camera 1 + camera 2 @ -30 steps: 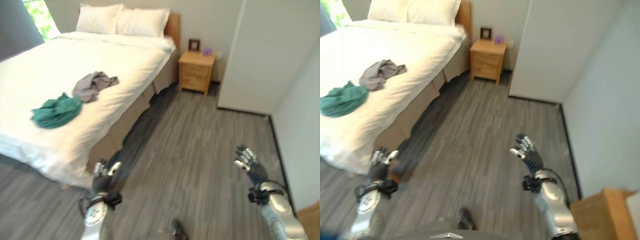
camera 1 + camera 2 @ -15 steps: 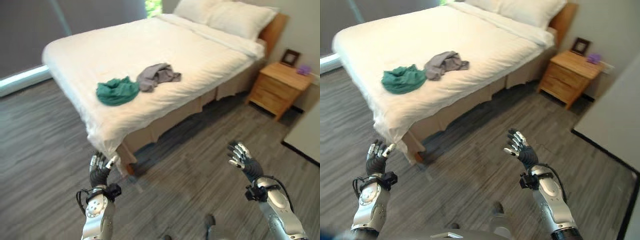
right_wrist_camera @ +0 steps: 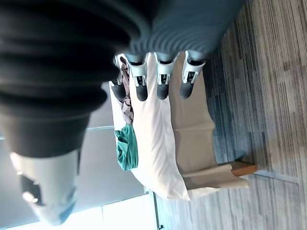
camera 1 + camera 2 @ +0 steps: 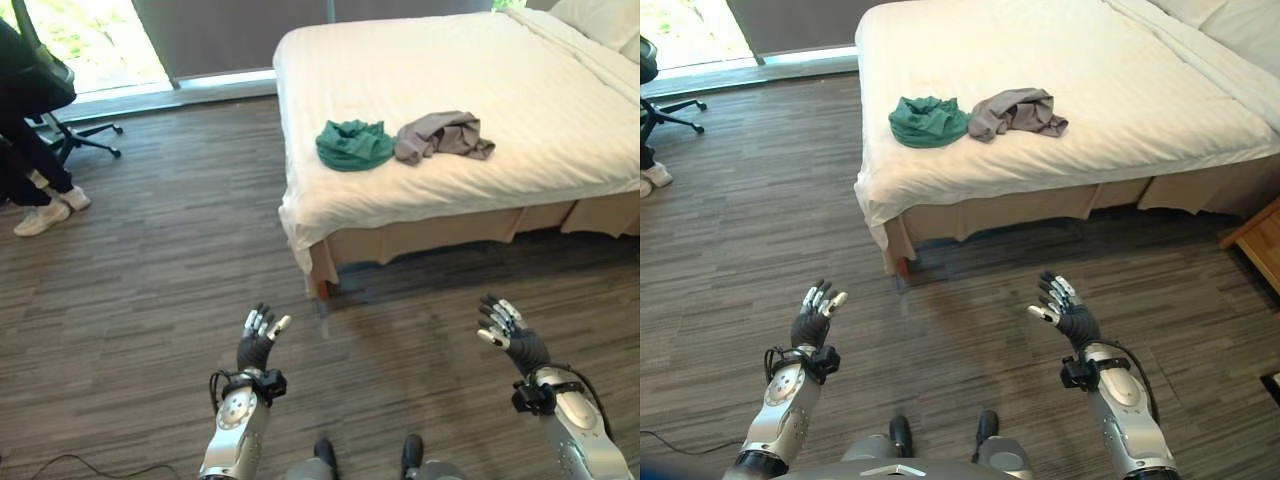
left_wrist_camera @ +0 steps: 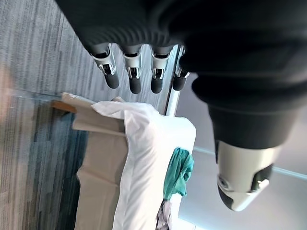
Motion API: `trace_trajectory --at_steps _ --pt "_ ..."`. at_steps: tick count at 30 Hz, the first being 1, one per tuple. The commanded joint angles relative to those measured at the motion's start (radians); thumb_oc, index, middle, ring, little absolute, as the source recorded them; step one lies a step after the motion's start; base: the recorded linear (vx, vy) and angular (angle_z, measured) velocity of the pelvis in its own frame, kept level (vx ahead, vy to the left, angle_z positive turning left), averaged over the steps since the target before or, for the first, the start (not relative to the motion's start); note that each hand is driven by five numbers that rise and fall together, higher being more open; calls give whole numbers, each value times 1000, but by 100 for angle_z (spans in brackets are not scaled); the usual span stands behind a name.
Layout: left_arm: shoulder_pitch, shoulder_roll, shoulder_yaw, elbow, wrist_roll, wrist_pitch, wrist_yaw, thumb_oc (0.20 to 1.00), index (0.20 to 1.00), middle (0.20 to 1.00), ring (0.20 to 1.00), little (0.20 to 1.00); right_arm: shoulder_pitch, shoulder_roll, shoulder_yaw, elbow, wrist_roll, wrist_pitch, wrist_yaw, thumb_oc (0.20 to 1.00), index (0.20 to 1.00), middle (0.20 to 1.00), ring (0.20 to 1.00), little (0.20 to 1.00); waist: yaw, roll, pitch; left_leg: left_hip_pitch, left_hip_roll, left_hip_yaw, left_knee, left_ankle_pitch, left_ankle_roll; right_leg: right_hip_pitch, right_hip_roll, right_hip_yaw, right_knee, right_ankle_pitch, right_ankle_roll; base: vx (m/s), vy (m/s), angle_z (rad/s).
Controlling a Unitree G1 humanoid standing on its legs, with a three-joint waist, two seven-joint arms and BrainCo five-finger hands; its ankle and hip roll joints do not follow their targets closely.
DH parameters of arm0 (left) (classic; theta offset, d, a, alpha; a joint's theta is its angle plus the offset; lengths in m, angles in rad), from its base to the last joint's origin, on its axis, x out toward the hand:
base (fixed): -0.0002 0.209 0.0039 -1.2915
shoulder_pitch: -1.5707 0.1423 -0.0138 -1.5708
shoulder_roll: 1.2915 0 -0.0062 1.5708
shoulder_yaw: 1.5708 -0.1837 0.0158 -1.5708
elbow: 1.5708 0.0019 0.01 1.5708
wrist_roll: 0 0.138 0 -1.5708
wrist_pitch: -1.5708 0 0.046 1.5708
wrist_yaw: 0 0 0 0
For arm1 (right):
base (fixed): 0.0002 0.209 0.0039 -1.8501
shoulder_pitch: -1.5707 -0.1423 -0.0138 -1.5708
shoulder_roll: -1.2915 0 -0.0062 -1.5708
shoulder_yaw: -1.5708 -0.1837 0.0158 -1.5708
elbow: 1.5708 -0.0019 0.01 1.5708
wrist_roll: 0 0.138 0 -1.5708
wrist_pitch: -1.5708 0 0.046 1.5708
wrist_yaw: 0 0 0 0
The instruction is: Pick up bed clothes into laundry basket.
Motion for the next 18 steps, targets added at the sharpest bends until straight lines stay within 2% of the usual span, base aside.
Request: trace_trajectory --at_steps 1,4,7,13,14,15,17,18 --pt "-28 67 50 -45 8 -32 -13 1000 1000 1000 1000 1000 -32 10 -9 -20 -17 -22 -5 1000 1000 1000 1000 1000 -14 -47 -38 78 18 -48 -58 69 -63 111 2 51 -72 14 79 135 61 -27" --pt "-8 85 75 -71 29 -37 -8 1000 1000 1000 1000 1000 -24 35 0 -20 28 -17 14 1000 1000 1000 1000 1000 -13 -37 -41 105 9 -43 -84 71 -59 113 1 62 -57 0 76 65 41 -15" --pt "12 88 94 -79 32 -37 -12 1000 1000 1000 1000 1000 -33 11 16 -22 -24 -5 24 1000 1000 1000 1000 1000 1 -29 -36 120 0 -62 -99 71 -56 119 -1 60 -41 -17 69 63 31 1" --pt "20 92 93 -83 38 -31 -14 1000 1000 1000 1000 1000 -60 8 7 -32 -16 -14 9 1000 1000 1000 1000 1000 11 -26 -33 117 12 -67 -93 78 -63 120 13 52 -52 -20 65 42 -35 13" --pt "6 99 94 -88 38 -37 -10 1000 1000 1000 1000 1000 -81 9 18 -32 10 -26 6 1000 1000 1000 1000 1000 23 -42 4 29 60 -96 138 96 -87 128 31 67 -46 -33 37 -15 -158 5" --pt "5 99 94 -88 38 -37 -10 1000 1000 1000 1000 1000 -83 9 18 -32 10 -26 6 1000 1000 1000 1000 1000 21 -41 1 20 62 -99 143 97 -88 122 32 65 -46 -31 36 -62 -217 3" --pt "-16 92 81 -88 16 -44 -1 1000 1000 1000 1000 1000 -90 10 31 -25 29 -36 2 1000 1000 1000 1000 1000 41 -58 44 -120 98 -139 440 179 -102 155 48 64 -41 -48 -7 -9 -199 18" --pt "-28 77 69 -92 -9 -50 9 1000 1000 1000 1000 1000 -104 3 50 -14 23 -30 -9 1000 1000 1000 1000 1000 72 -69 78 -212 63 -216 558 178 -87 186 44 71 -34 -67 -17 32 -128 5"
